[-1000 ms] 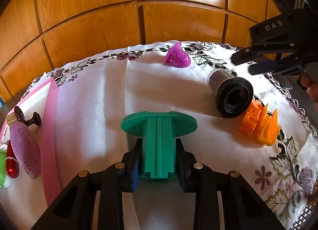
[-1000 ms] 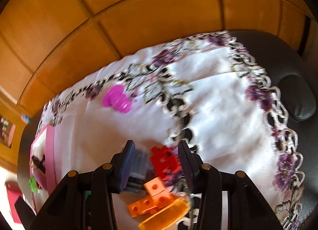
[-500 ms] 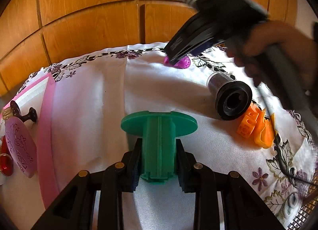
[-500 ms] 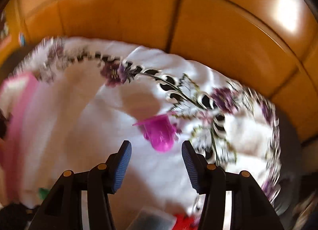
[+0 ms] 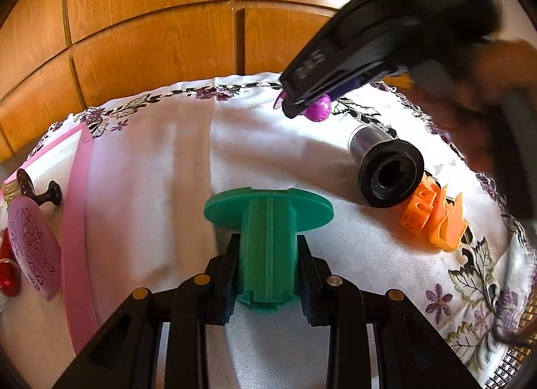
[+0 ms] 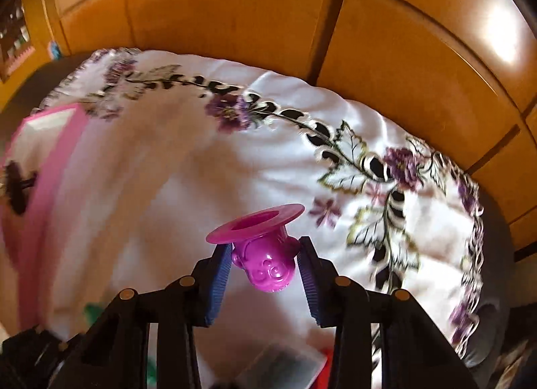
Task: Organize rigid objects
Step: 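Lift the pink cup with the right tool while the left tool carries the green spool toward the tray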
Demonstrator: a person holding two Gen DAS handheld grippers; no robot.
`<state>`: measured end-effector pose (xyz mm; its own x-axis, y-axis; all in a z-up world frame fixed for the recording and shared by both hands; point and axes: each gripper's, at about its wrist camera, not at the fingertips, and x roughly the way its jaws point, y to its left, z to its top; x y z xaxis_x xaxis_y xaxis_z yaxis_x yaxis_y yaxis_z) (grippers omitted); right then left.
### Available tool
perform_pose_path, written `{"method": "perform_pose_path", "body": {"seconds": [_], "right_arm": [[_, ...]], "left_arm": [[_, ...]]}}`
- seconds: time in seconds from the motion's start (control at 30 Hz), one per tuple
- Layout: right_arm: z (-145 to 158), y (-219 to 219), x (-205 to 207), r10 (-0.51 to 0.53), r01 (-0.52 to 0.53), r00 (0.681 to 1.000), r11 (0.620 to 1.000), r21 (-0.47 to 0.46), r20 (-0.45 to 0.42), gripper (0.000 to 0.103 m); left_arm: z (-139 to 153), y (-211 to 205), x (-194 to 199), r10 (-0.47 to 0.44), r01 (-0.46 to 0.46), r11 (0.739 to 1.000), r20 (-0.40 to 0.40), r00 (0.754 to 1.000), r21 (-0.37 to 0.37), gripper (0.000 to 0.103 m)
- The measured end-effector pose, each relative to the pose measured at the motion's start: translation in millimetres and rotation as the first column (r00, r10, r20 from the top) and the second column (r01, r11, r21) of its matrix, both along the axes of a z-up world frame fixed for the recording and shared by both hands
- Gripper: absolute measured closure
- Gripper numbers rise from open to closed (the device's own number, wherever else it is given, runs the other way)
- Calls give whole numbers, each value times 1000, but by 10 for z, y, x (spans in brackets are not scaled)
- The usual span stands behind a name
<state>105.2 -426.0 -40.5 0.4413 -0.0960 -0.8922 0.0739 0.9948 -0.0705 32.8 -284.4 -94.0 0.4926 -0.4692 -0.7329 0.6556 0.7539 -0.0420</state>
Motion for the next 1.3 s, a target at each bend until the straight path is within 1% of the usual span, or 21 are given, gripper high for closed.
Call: {"method": "perform_pose_path", "body": {"seconds": [0.1, 0.13, 0.27, 0.37, 0.4, 0.43, 0.53, 0.7, 0.87, 1.07, 1.23, 1.3], "right_arm": [[62, 103, -219, 23, -25, 999, 996, 86, 24, 63], [51, 127, -239, 34, -36, 999, 995, 97, 28, 63], [-72, 256, -334, 61, -64, 998, 987, 146, 25, 63], [-216, 276, -369, 56, -58, 998, 983, 175, 15, 63], [-244, 271, -366, 54, -55, 998, 984, 171, 12, 63], [-256, 283, -368, 57, -58, 998, 988, 143, 12, 63], [-259, 267, -370, 60, -62, 998, 986, 152, 18, 63], [-283, 286, -346, 61, -63, 998, 990, 124, 13, 63], [-333, 385, -329, 85, -86, 996, 995, 43, 3, 66], [-337, 375, -313, 82, -82, 997, 996, 38, 2, 66], [-327, 362, -294, 68, -68, 998, 997, 28, -10, 67], [-301, 332, -301, 52, -52, 999, 999, -6, -9, 67]], "left_arm": [[5, 2, 0, 1, -1, 1000, 4, 1000, 3, 73], [6, 2, 1, 1, -1, 1000, 5, 1000, 4, 73], [20, 15, -26, 2, -2, 1000, 10, 1000, 8, 73], [26, 16, -64, 2, -3, 1000, 19, 1000, 14, 73], [26, 15, -68, 2, -3, 1000, 21, 1000, 16, 73], [27, 10, -77, 3, -3, 1000, 24, 1000, 18, 73], [26, -6, -101, 3, -4, 1000, 36, 999, 30, 73], [28, -19, -135, 5, -6, 999, 44, 999, 37, 73], [31, -25, -145, 5, -7, 999, 49, 999, 44, 73], [53, 29, -112, 17, -18, 1000, 20, 1000, 17, 73], [133, 69, -127, 40, -41, 999, 27, 999, 29, 73], [190, 96, -165, 44, -45, 998, 37, 998, 37, 73]]}}
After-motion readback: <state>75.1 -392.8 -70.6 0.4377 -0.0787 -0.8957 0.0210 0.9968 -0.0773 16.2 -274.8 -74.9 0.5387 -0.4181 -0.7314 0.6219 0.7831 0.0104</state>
